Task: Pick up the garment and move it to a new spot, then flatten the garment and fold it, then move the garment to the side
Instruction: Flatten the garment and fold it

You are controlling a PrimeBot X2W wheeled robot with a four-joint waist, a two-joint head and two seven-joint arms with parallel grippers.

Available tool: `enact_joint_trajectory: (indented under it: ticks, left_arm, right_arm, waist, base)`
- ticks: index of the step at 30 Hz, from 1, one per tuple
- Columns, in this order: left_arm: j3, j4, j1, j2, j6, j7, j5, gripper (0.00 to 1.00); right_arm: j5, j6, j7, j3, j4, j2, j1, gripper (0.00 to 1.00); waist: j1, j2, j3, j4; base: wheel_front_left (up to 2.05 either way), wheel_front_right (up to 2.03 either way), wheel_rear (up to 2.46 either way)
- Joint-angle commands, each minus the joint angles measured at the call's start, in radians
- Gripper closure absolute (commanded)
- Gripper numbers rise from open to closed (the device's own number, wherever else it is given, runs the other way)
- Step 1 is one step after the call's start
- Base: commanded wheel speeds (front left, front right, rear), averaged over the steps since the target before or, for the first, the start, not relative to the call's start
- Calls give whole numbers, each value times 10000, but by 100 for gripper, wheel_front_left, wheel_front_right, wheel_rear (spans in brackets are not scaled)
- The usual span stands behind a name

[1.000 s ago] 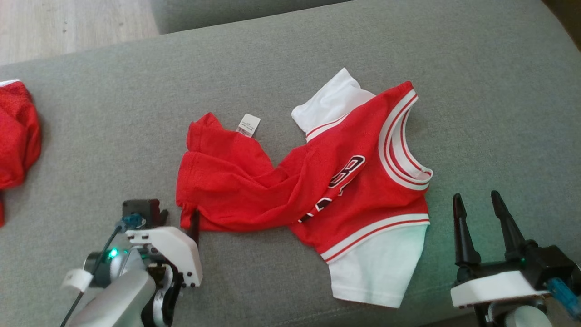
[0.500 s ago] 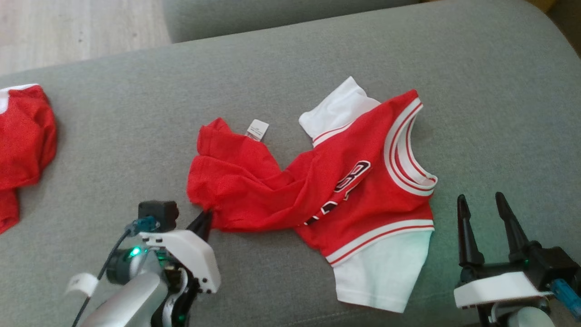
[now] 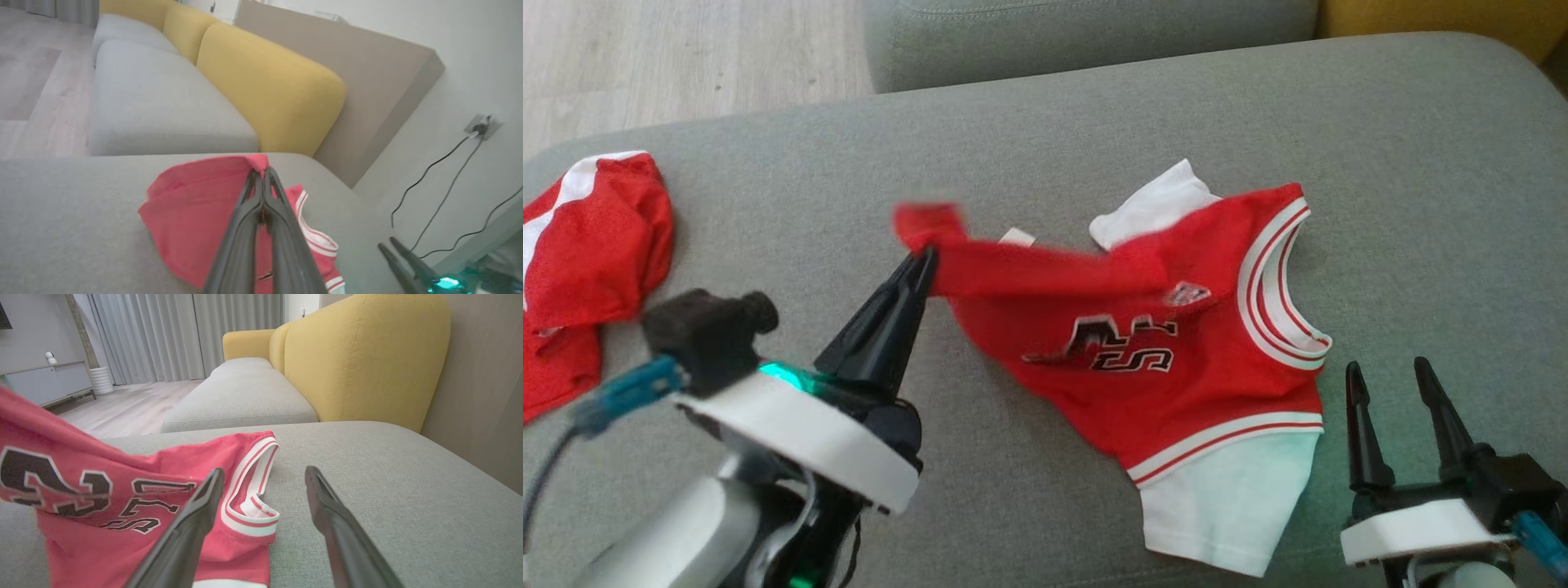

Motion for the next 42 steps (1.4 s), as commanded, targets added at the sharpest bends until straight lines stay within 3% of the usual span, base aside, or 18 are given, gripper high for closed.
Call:
enact_joint_trajectory:
  ticks: [1, 9, 15, 19, 25, 26, 27, 28, 30, 35, 40, 41, 42]
  left_arm:
    - [612, -596, -642, 341, 49, 72, -109, 100]
    - [700, -2906, -820, 463, 603, 617, -167, 100]
    - [731, -2536, -1523, 176, 763, 889, -104, 100]
    - [944, -883, -2698, 120, 458, 1184, -51, 100]
    - [1080, 3175, -4857, 282, -160, 1524, 513, 100]
    - [1080, 3175, -4857, 282, -160, 1524, 513, 100]
    - [1027, 4567, -5383, 394, -305, 1581, 775, 100]
    - [1027, 4567, -5383, 394, -305, 1581, 775, 100]
    - [974, 5837, -5842, 474, -495, 1532, 1010, 100]
    - [1118, 8463, -6845, 364, -982, 501, 1444, 100]
    - [1230, 10272, -7620, 66, -1142, -908, 1889, 100]
    - [1259, 10598, -7671, -33, -1155, -1109, 1888, 56]
    - [1239, 10908, -7663, -120, -1215, -1234, 1884, 1]
  right_arm:
    - [-45, 77, -95, 277, -305, -72, -242, 0]
    - [128, 77, -95, 191, -280, -72, 29, 0]
    - [182, 77, -95, 400, -328, -72, -322, 0]
    - [241, 77, -95, 514, -301, -72, -703, 0]
    - [474, 77, -95, 762, -215, -72, -1161, 0]
    - [474, 77, -95, 762, -215, -72, -1161, 0]
    - [555, 77, -95, 827, -203, -72, -1247, 0]
    - [555, 77, -95, 827, -203, -72, -1247, 0]
    - [613, 77, -95, 898, -203, -72, -1322, 0]
    - [680, 77, -95, 1070, -237, -72, -1559, 0]
    - [695, 77, -95, 1108, -248, -72, -1725, 0]
    - [680, 77, -95, 1096, -236, -72, -1721, 0]
    - [659, 77, -95, 1074, -215, -72, -1705, 0]
  waist:
    - [0, 0, -20, -11]
    - [0, 0, -171, 126]
    - [0, 0, 324, 47]
    - [0, 0, 764, -359]
    - [0, 0, 1472, -1196]
    - [0, 0, 1472, -1196]
    - [0, 0, 1686, -1477]
    - [0, 0, 1686, -1477]
    - [0, 0, 1939, -1729]
    - [0, 0, 2448, -2190]
    - [0, 0, 2625, -2368]
    - [0, 0, 2601, -2363]
    - [0, 0, 2549, -2345]
  base:
    - [0, 0, 0]
    - [0, 0, 0]
    - [0, 0, 0]
    - [0, 0, 0]
    - [0, 0, 0]
    - [0, 0, 0]
    - [0, 0, 0]
    - [0, 0, 0]
    - [0, 0, 0]
    - [0, 0, 0]
    - [0, 0, 0]
    - [0, 0, 0]
    - [0, 0, 0]
